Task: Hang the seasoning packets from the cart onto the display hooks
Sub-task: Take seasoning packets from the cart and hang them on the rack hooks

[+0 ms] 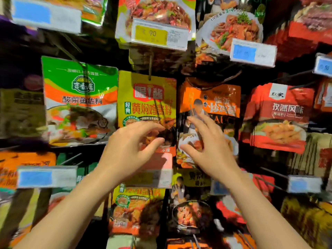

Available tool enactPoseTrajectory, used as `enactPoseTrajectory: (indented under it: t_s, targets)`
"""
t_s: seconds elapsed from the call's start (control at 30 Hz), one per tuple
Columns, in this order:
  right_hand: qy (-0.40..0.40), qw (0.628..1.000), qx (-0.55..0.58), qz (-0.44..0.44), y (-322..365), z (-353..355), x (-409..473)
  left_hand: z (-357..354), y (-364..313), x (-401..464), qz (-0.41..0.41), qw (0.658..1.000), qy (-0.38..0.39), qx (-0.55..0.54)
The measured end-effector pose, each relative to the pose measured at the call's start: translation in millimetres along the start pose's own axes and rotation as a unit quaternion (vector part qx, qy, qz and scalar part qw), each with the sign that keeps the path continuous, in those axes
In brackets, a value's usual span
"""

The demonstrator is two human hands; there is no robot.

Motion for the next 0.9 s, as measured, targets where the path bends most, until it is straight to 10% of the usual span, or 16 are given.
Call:
enactPoseTrajectory:
  t_s: [0.5,0.9]
  targets:
    - [0.178,0.869,0.458,0.051,366,-180,-69,321,114,-193,0.240,0.950,-0.145,0.135]
    - [0.555,0.666,0.490,0.088,595,-288,-279,501,89,-477,0.581,0.693,-0.206,0.373]
Point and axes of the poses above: each hand's wrist, its own x-axis towards the middle knuckle, its own z-axis out of the back of the hand, y = z × x, the point moved 1 cm from there along x, towards the middle knuckle, and after that the axes turned 12 degrees about -y, right-handed, at the moved point
